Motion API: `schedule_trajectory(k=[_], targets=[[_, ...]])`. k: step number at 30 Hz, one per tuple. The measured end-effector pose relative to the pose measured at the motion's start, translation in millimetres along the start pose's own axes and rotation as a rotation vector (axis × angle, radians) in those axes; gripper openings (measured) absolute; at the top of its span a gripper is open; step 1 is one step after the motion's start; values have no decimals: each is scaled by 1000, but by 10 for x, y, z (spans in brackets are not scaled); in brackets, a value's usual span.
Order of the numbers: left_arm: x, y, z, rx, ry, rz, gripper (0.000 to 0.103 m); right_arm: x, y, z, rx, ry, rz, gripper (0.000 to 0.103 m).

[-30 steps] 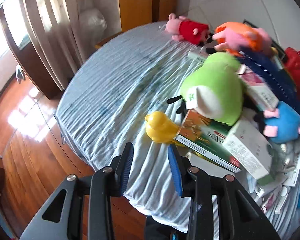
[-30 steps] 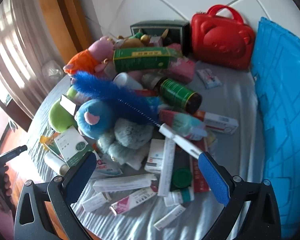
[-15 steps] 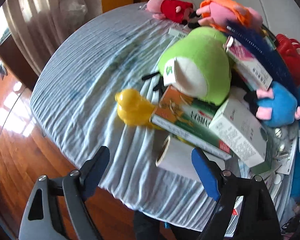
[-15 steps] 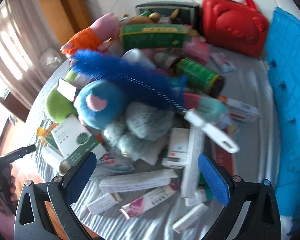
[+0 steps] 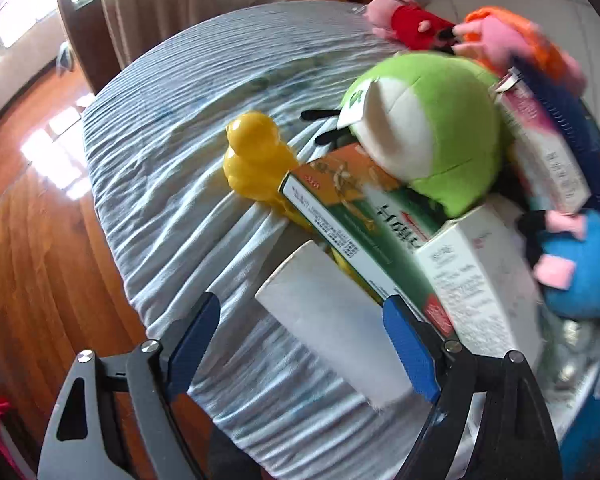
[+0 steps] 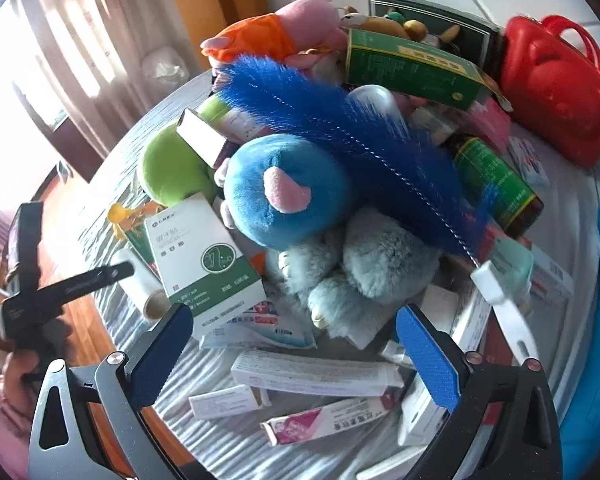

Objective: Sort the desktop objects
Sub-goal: 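Grasp the white paper roll with the left tool while the right tool grasps a white patch box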

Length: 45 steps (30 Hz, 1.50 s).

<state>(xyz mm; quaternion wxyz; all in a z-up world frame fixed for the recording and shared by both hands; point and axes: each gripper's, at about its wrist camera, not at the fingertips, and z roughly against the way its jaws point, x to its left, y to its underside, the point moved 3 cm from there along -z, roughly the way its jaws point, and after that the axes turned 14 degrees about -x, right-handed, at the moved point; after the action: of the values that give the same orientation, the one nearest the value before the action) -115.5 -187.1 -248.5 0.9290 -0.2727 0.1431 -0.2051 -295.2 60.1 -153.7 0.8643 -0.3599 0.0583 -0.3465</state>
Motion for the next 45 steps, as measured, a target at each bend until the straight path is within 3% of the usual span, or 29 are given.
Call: schedule_trajectory(k=[2,3,5,8,12,16,19,27,31,37,40,45], targets=[[-26,48,-29,1,25,8,76,-9,8,-20,6,-1,11,103],[-40,80,-20,13,45,-1,64,-3,15,-41,12,-5,18,103],[-77,166,4,34,66,-63,53,37,36,-88,26,-15,33,103],[-17,297,-51,55,29,-143,52,212,54,-180,40,-47,59,103],[11,262,-96,28,69,-196,45,511,34,-392,71,-62,110,103],[-63,171,-92,19,106,-285,45,806,-7,-631,96,-52,178,102],[-38,114,-63,26,133,-292,45,945,-25,-810,135,-47,218,102],[-56,-169,302,-95,137,-347,45,900,29,-1263,249,-56,204,103],[-146,-221,438,-117,162,-354,45,1005,29,-1131,231,-61,238,85],[-236,-247,737,-186,189,-366,45,1070,-38,-581,143,-94,234,79],[-270,-311,744,-211,199,-383,45,1002,-91,-388,114,-68,247,79],[-332,-215,713,-175,204,-400,45,857,180,-562,240,-46,232,79]])
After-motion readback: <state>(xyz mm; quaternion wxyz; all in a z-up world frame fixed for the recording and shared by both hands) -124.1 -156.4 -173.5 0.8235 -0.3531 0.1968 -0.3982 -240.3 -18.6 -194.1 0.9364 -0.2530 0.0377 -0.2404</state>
